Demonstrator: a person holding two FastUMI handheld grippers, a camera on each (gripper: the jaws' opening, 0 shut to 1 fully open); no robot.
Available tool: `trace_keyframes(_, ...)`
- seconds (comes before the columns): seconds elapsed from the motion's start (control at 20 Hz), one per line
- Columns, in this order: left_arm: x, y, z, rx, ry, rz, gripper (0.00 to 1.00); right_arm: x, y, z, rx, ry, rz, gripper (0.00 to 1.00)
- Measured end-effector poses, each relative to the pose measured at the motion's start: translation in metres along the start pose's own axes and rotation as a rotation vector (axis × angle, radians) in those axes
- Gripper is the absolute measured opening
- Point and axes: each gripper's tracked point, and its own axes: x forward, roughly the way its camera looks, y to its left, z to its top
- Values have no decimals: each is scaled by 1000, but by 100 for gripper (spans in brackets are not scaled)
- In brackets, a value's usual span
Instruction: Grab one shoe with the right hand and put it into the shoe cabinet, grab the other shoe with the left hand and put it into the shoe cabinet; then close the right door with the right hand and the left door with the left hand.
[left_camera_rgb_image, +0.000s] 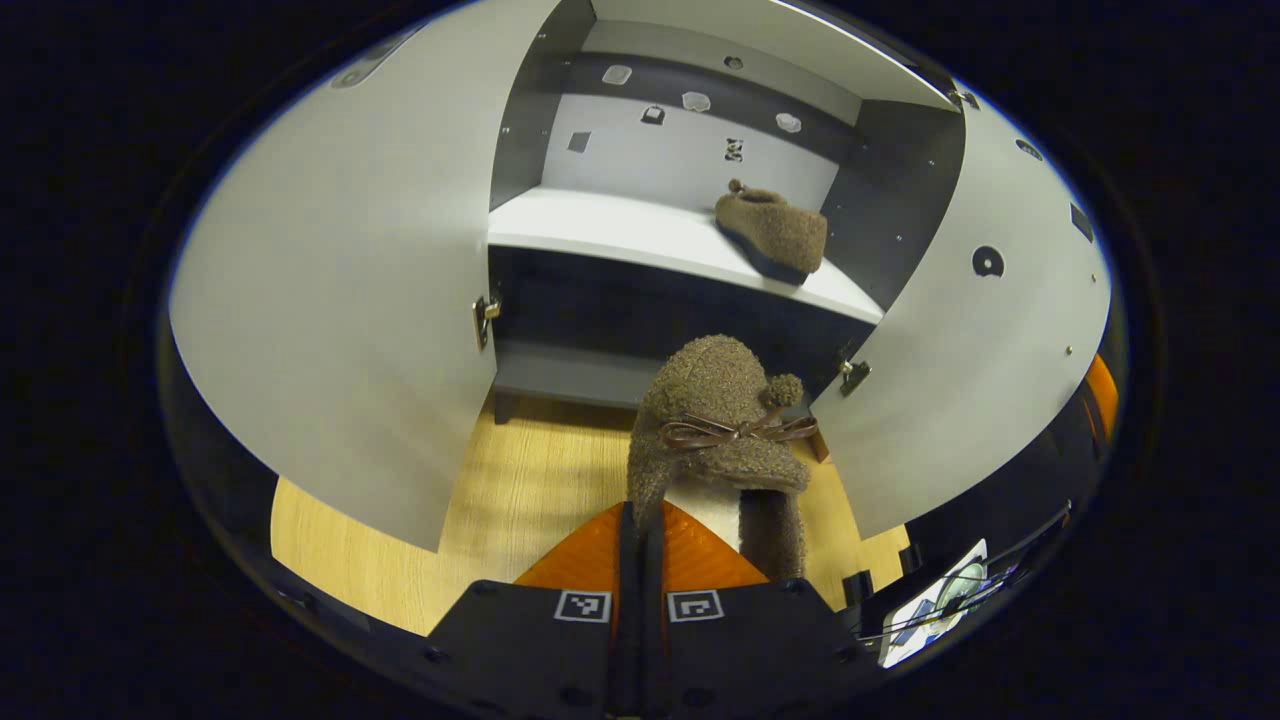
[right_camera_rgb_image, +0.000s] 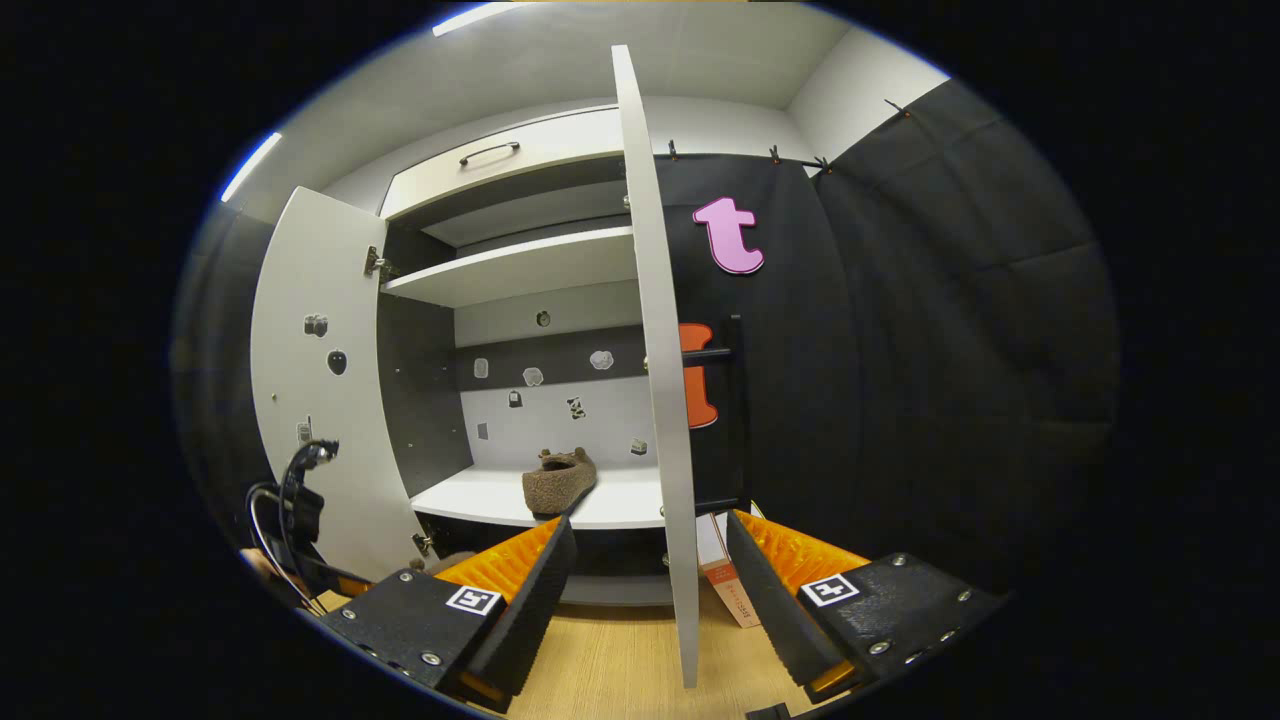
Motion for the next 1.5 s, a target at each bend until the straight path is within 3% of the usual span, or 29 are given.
trace_keyframes(0.45,33,5,161,98,-187,79,6,-3,-11,-1,-5,3,4,93)
trace_keyframes(0.7,65,-5,228,48,-223,45,6,-4,-20,0,-12,-1,-5,93)
trace_keyframes(1.05,136,4,282,4,-187,49,6,1,-35,-10,-14,22,-39,93)
trace_keyframes(1.5,206,22,281,1,-78,80,6,8,-33,-17,24,41,-57,93)
